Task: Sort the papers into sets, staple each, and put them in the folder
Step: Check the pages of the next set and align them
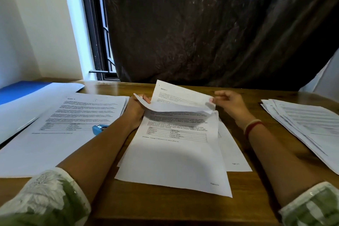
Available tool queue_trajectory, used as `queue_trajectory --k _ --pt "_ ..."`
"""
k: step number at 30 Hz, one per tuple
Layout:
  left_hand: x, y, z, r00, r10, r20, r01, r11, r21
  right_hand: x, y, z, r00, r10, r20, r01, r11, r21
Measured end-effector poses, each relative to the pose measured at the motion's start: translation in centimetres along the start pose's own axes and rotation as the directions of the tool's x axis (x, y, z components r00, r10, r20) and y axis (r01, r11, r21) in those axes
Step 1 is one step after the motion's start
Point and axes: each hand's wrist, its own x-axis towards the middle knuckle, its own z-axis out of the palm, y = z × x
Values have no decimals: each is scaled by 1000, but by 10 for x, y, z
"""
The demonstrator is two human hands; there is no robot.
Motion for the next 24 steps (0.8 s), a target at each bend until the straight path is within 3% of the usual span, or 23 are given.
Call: queue_trajectory --k 3,8,12,16,19,21,22,24 --pt "0 -1 1 1000 1 7 -1 1000 -1 0 8 5 1000 18 4 -18 1000 -1" --pt "-3 2 0 999 -24 43 25 999 -41 0 -3 11 990 -67 -122 77 994 81" --pt "-5 3 1 999 -31 35 34 995 -89 -4 -9 7 983 -154 -102 167 977 134" --pt "-10 5 3 999 -19 36 23 991 -128 -7 -24 -4 949 -251 191 145 885 442" --pt "-8 4 4 999 -42 18 44 992 -121 -12 -33 -9 796 -319 515 136 923 361" --pt "-8 5 2 994 -106 23 107 992 -67 -17 -34 -11 752 -289 593 133 947 293" --pt "-8 5 1 995 -95 35 98 993 -65 -16 -31 -11 780 -262 569 108 951 290" --pt "-8 3 0 998 -16 62 20 998 -65 -11 -23 -10 905 -142 401 33 964 265"
